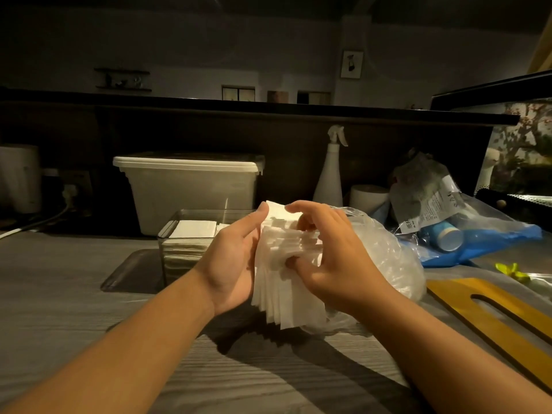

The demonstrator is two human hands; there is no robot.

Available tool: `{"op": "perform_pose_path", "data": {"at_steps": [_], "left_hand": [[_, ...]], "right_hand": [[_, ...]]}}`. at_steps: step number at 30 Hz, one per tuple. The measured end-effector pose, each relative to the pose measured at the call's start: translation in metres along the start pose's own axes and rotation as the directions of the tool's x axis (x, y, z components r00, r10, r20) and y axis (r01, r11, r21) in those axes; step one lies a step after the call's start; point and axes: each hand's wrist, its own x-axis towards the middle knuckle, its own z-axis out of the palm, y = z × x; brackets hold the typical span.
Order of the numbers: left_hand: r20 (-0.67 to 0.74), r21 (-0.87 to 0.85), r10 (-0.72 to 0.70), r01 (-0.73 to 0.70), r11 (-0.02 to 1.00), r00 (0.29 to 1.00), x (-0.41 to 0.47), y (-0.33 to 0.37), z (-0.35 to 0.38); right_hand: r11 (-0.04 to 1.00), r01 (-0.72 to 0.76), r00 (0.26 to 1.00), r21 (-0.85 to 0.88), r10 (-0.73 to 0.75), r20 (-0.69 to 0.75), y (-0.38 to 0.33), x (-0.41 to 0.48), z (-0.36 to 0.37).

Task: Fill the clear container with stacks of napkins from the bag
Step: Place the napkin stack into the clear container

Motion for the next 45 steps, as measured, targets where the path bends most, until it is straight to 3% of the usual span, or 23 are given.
{"op": "perform_pose_path", "data": {"at_steps": [6,14,20,24,29,34,38,42,45], "left_hand": [[0.042,0.038,-0.039,0.038,0.999,0.998,0.000,0.001,0.001],[0.037,0.105,-0.035,0.031,0.994,0.999,-0.002,0.002,0.002],[0.022,0.204,-0.009,0.004,0.979,1.000,-0.001,0.003,-0.002],[0.086,0.391,0.027,-0.058,0.918,0.996,0.000,0.003,-0.005],[0.030,0.494,0.089,-0.092,0.865,0.996,0.004,0.000,-0.007],[-0.020,0.590,0.122,-0.086,0.803,0.992,0.007,-0.002,-0.011],[-0.030,0.653,0.150,-0.094,0.751,0.988,0.008,-0.002,-0.013],[-0.005,0.724,0.159,-0.107,0.682,0.987,0.006,0.002,-0.016],[-0.029,0.772,0.204,-0.108,0.626,0.979,0.002,0.009,-0.022]], "right_hand": [[0.999,0.022,1.000,-0.025,-0.022,-0.003,0.002,0.001,0.001],[0.982,-0.078,0.997,0.174,0.078,0.009,-0.005,-0.002,-0.003],[0.843,-0.198,0.975,0.500,0.224,0.008,0.003,0.006,-0.012],[0.789,-0.227,0.959,0.571,0.284,-0.011,0.006,0.009,-0.012],[0.756,-0.286,0.938,0.589,0.347,0.011,0.008,0.010,-0.008],[0.621,-0.336,0.898,0.708,0.437,0.043,0.015,0.012,-0.008],[0.702,-0.339,0.910,0.627,0.413,0.029,0.015,0.010,-0.008],[0.681,-0.357,0.926,0.639,0.350,0.144,0.017,0.008,-0.010],[0.710,-0.324,0.940,0.625,0.315,0.129,0.016,0.007,-0.009]]}}
